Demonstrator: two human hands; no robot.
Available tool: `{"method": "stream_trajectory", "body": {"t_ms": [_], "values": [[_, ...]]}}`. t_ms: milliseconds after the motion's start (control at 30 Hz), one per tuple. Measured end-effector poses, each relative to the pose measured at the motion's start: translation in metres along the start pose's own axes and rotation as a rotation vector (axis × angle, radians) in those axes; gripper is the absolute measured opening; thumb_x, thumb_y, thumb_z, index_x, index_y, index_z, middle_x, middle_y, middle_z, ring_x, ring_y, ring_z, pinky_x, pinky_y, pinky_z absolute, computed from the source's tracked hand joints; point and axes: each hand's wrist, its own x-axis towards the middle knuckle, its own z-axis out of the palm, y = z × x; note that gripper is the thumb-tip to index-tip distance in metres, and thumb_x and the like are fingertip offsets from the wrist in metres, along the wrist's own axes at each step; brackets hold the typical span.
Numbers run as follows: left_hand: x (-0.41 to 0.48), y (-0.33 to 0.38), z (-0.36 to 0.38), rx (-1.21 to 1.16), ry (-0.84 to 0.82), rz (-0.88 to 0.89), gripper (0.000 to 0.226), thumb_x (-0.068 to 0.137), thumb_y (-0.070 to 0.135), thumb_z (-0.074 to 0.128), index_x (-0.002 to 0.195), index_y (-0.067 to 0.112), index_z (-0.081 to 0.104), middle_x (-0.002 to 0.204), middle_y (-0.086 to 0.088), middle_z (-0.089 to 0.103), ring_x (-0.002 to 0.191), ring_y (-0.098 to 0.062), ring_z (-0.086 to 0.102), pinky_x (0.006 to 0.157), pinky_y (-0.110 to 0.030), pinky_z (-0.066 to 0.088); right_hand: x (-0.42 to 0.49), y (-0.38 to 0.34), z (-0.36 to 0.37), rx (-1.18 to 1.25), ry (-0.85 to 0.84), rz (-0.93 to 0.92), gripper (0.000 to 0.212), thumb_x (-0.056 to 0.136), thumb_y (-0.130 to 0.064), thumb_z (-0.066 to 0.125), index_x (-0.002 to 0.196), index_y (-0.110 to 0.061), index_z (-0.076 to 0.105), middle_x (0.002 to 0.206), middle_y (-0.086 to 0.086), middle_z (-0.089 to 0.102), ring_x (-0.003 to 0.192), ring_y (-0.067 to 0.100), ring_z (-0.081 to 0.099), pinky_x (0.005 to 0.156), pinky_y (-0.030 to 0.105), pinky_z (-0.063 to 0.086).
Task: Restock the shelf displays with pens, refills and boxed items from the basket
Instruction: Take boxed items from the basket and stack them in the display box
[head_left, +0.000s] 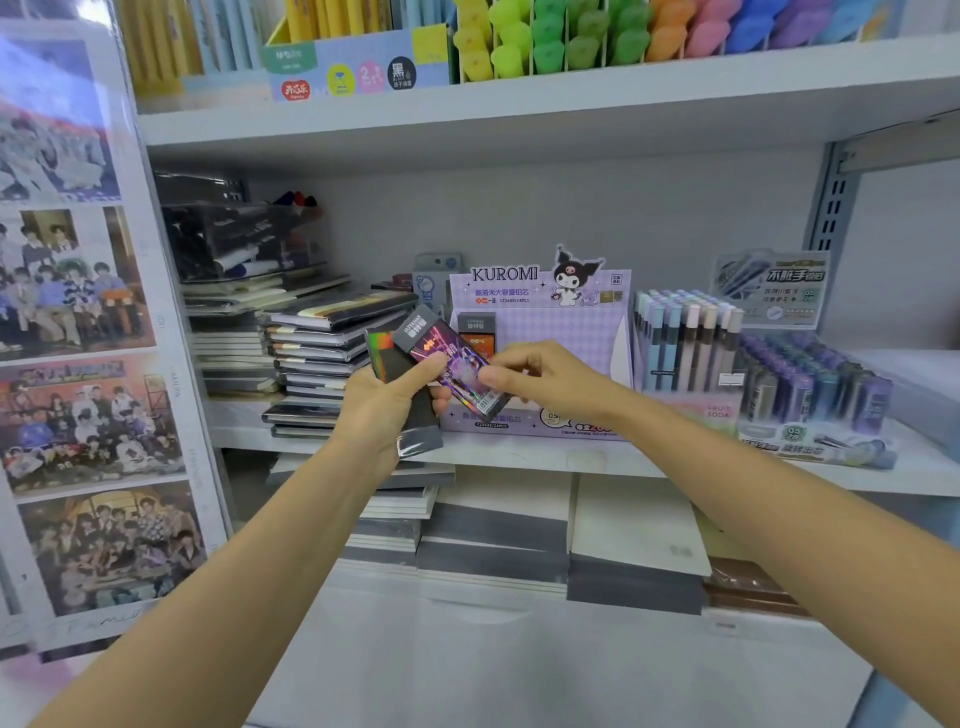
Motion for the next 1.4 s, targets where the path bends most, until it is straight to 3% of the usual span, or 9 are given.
{"method": "stream_trajectory", "body": {"t_ms": [100, 300, 467, 600, 800, 1033, 1133, 1233, 1400], "values": [[-0.003, -0.002, 0.004, 0.119, -0.089, 0.047, 0.01, 0.082, 0.008, 0.074, 0.088, 0.005, 0.068, 0.063, -0.005, 0.068, 0.049, -0.013, 0.06, 0.051, -0.024, 0.053, 0.009, -0.011, 0.006, 0.138, 0.09, -0.052, 0.04, 0.093, -0.03, 0.06, 0.132, -0.02, 0.055, 0.106, 0.001, 0.065, 0.1, 0.013, 0.062, 0.094, 0.031, 0.049], [-0.005, 0.003, 0.004, 0.001, -0.154, -0.059, 0.01, 0.092, 0.002, 0.057, 0.09, 0.004, 0.067, 0.072, -0.009, 0.068, 0.059, -0.017, 0.065, 0.057, -0.026, 0.057, 0.026, -0.023, 0.0, 0.071, 0.324, -0.091, 0.025, 0.093, -0.006, 0.06, 0.117, -0.014, 0.059, 0.096, 0.004, 0.067, 0.086, 0.013, 0.065, 0.079, 0.023, 0.054], [0.006, 0.001, -0.013, -0.031, -0.088, -0.068, 0.012, 0.096, 0.002, 0.053, 0.093, 0.001, 0.064, 0.081, -0.013, 0.073, 0.071, -0.023, 0.073, 0.064, -0.03, 0.061, 0.037, -0.011, -0.011, 0.063, 0.601, -0.044, 0.018, 0.094, -0.002, 0.056, 0.107, -0.012, 0.048, 0.101, 0.015, 0.068, 0.093, 0.031, 0.065, 0.085, 0.047, 0.054], [0.012, -0.007, -0.022, -0.002, -0.068, -0.03, 0.011, 0.096, 0.01, 0.057, 0.103, 0.004, 0.061, 0.097, -0.013, 0.075, 0.08, -0.025, 0.074, 0.065, -0.032, 0.061, 0.042, 0.001, -0.002, -0.069, 0.561, 0.002, 0.018, 0.094, -0.003, 0.056, 0.109, -0.008, 0.049, 0.101, 0.011, 0.07, 0.089, 0.028, 0.066, 0.085, 0.048, 0.053], [0.014, -0.016, -0.028, -0.011, -0.038, -0.038, 0.013, 0.095, 0.011, 0.059, 0.105, 0.004, 0.061, 0.091, -0.016, 0.075, 0.074, -0.025, 0.073, 0.06, -0.03, 0.059, 0.047, 0.01, 0.005, -0.168, 0.459, -0.007, 0.016, 0.094, -0.005, 0.056, 0.108, -0.007, 0.048, 0.103, 0.011, 0.071, 0.087, 0.026, 0.068, 0.081, 0.048, 0.056], [0.015, -0.016, -0.028, 0.02, -0.069, -0.086, 0.025, 0.096, 0.009, 0.057, 0.116, -0.005, 0.058, 0.09, -0.018, 0.072, 0.072, -0.028, 0.067, 0.066, -0.037, 0.06, 0.061, 0.003, 0.0, -0.268, 0.285, 0.039, 0.015, 0.092, -0.003, 0.058, 0.1, -0.012, 0.049, 0.083, 0.019, 0.069, 0.079, 0.035, 0.066, 0.081, 0.051, 0.054], [0.014, -0.013, -0.027, 0.043, -0.082, -0.102, 0.026, 0.094, 0.002, 0.056, 0.118, -0.009, 0.056, 0.093, -0.022, 0.07, 0.071, -0.028, 0.068, 0.068, -0.038, 0.062, 0.064, 0.006, 0.01, -0.378, 0.347, -0.035, 0.013, 0.089, -0.004, 0.064, 0.099, -0.009, 0.057, 0.083, 0.01, 0.065, 0.073, 0.026, 0.06, 0.08, 0.046, 0.053], [0.01, -0.01, -0.029, 0.095, -0.104, -0.091, 0.027, 0.092, 0.0, 0.058, 0.118, -0.005, 0.057, 0.091, -0.025, 0.07, 0.074, -0.03, 0.068, 0.071, -0.037, 0.061, 0.061, 0.015, 0.011, -0.502, 0.454, -0.055, 0.015, 0.087, -0.015, 0.07, 0.1, -0.013, 0.062, 0.096, -0.001, 0.053, 0.085, 0.018, 0.056, 0.078, 0.037, 0.049], [0.004, -0.008, -0.029, 0.069, -0.134, -0.084, 0.024, 0.089, -0.001, 0.063, 0.113, -0.004, 0.063, 0.088, -0.022, 0.072, 0.066, -0.026, 0.07, 0.063, -0.031, 0.06, 0.049, 0.016, -0.003, -0.526, 0.451, 0.015, 0.031, 0.089, -0.026, 0.068, 0.12, -0.021, 0.066, 0.106, -0.002, 0.044, 0.095, 0.013, 0.047, 0.082, 0.035, 0.049]]}}
